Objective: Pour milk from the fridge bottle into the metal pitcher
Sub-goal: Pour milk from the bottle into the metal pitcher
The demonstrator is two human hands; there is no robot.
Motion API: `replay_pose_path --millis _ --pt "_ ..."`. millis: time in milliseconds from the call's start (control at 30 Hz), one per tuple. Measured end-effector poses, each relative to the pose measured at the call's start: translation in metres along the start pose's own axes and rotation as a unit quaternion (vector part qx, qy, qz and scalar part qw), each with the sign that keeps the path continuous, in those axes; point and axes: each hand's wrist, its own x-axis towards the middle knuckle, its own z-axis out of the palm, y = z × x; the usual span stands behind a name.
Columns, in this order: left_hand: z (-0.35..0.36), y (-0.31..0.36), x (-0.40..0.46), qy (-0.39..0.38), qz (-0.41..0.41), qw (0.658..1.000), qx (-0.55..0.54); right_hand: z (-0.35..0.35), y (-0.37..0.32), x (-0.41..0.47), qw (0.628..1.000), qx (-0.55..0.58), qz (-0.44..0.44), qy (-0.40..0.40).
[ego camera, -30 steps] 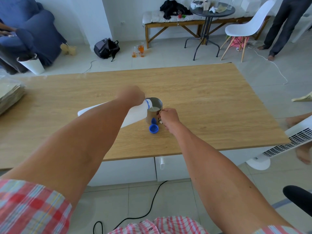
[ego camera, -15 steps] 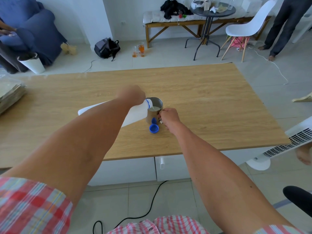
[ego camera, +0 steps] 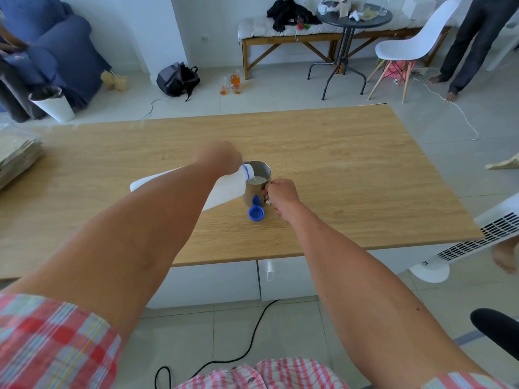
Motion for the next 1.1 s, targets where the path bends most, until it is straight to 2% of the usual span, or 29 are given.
replay_pose_path --millis 1100 --pt "-0.0008 0.001 0.0005 0.003 0.001 1.0 0.005 0.0008 0.0019 0.0029 1.0 -0.004 -0.003 0.004"
